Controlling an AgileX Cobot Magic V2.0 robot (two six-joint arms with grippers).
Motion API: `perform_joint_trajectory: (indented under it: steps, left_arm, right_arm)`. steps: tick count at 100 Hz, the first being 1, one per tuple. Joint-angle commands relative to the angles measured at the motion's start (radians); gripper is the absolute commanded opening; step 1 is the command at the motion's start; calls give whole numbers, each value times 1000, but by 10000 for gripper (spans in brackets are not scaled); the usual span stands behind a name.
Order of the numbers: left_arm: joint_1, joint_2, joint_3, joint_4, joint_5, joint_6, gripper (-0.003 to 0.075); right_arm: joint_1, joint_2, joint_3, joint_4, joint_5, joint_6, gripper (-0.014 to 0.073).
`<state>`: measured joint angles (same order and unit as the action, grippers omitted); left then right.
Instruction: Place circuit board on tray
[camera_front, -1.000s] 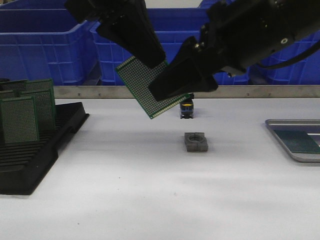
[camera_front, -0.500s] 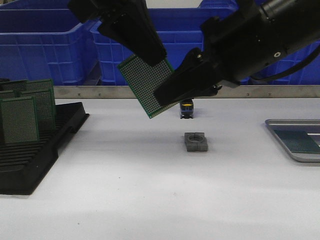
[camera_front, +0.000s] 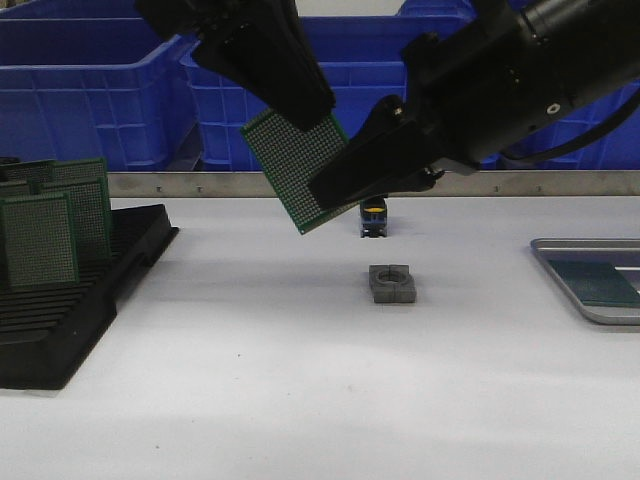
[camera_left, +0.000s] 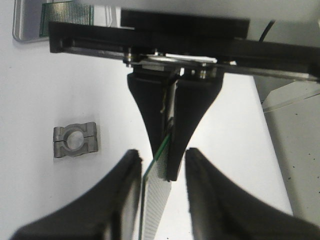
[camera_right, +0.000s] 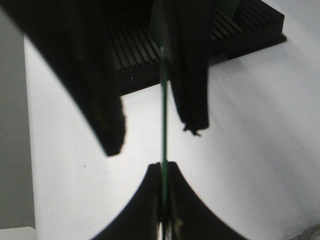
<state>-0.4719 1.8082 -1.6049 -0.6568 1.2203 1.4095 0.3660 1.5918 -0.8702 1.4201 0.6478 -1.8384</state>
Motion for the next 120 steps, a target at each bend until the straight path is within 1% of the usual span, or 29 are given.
perform_joint_trajectory:
  steps: [1,8,14,23,35,47,62,80,89,101,105,110,113,115,118,119,120]
  left_arm:
    - [8,-47,-43,-60,15,-12,382]
    - [18,-47,-62,-47,7,-12,451]
    - [31,-47,-84,-37,6,-12,471]
    - [59,-49,-115,-35,15,-21,472]
    - [90,-49,-135,-40,25,-49,472]
    - [106,-51,-135,-40,35,-49,472]
    - [106,-51,-135,-40,39,-49,472]
    - [106,-51,-135,-40,50,-49,472]
    - [106,-51,-135,-40,50,-49,472]
    - [106,-51,-135,-42,51,-49,472]
    - [106,-51,-135,-47,51,-49,472]
    - [106,-51,-135,-53,51,-49,472]
    - [106,-51,-135,-56,51,-49,472]
    - [106,-51,-135,-57,51,-49,472]
    - [106,-51,-135,-57,51,-49,472]
    - [106,-51,-135,-57,51,-49,472]
    - [106,-51,-135,-57,51,-49,472]
  right_arm:
    - [-6,-35,-33,53,22,6,-121]
    - [-9,-35,-33,53,18,19,-121]
    - [-15,-35,-31,53,7,41,-121]
    - [-47,-35,-29,52,-19,81,-121]
    - [-121,-35,-29,52,-46,145,-121]
    - [-227,-33,-25,52,-89,198,-121]
    - [-358,-12,14,63,-189,244,-121]
    - [-501,54,37,110,-201,286,-121]
    - [-544,79,37,131,-205,286,-121]
    - [-575,108,37,141,-207,286,-113]
    - [-580,116,37,140,-205,286,-84]
    - [-581,122,37,140,-205,286,-12]
    - [-581,122,37,140,-205,286,69]
    - [-581,122,37,140,-205,286,106]
    - [-581,122,37,140,-205,286,211]
    - [-581,122,37,140,-206,286,233]
    - [-581,122,37,140,-206,286,277]
